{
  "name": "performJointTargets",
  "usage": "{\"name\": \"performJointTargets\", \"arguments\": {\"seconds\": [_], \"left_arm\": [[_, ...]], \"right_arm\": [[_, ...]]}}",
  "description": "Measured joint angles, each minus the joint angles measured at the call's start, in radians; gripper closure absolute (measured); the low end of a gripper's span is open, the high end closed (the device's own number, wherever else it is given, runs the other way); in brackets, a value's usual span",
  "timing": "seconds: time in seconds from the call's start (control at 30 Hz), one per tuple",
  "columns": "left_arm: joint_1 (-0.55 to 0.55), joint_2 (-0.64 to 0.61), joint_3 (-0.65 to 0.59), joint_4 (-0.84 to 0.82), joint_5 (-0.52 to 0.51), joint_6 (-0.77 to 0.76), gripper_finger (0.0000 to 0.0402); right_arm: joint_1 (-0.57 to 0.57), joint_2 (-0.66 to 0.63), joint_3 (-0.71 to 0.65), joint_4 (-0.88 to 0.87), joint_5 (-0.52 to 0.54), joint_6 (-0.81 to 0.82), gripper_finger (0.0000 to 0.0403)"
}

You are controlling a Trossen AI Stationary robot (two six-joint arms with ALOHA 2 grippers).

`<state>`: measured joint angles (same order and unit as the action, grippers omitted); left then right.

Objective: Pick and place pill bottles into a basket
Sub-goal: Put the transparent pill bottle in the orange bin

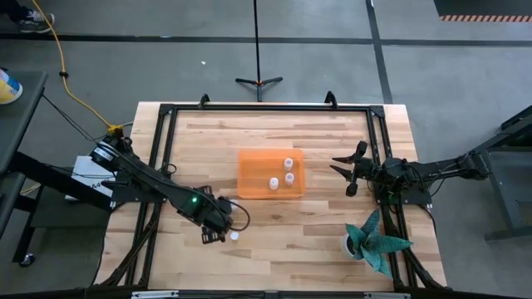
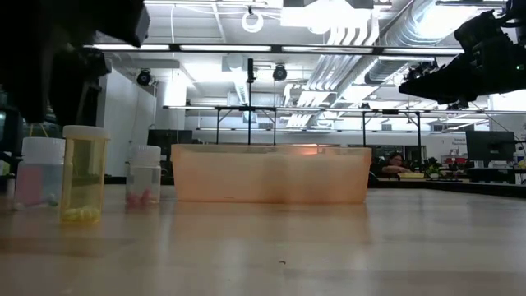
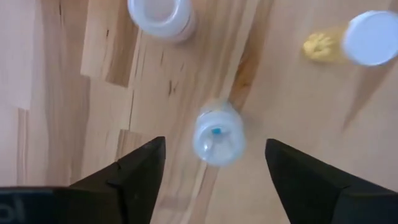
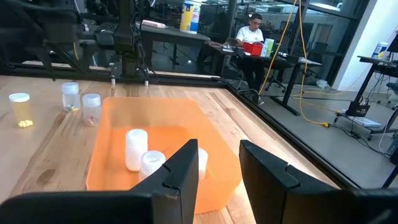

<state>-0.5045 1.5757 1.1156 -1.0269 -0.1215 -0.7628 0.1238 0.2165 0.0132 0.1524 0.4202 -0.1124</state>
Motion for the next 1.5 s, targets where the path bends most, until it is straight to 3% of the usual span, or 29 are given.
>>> {"name": "performJointTargets", "arguments": {"seconds": [0.57,1.07,1.5], "left_arm": [[0.0,0.0,-0.14,0.142,0.038,-0.028,0.0102],[0.0,0.0,-0.146,0.176,0.034,-0.023,0.0165],[0.0,0.0,-0.146,0.193,0.057,-0.02,0.017]], "right_arm": [[0.0,0.0,0.0,0.001,0.0,-0.002,0.0295],[0.0,0.0,0.0,0.002,0.0,-0.021,0.0295],[0.0,0.0,0.0,0.002,0.0,-0.02,0.0295]]}}
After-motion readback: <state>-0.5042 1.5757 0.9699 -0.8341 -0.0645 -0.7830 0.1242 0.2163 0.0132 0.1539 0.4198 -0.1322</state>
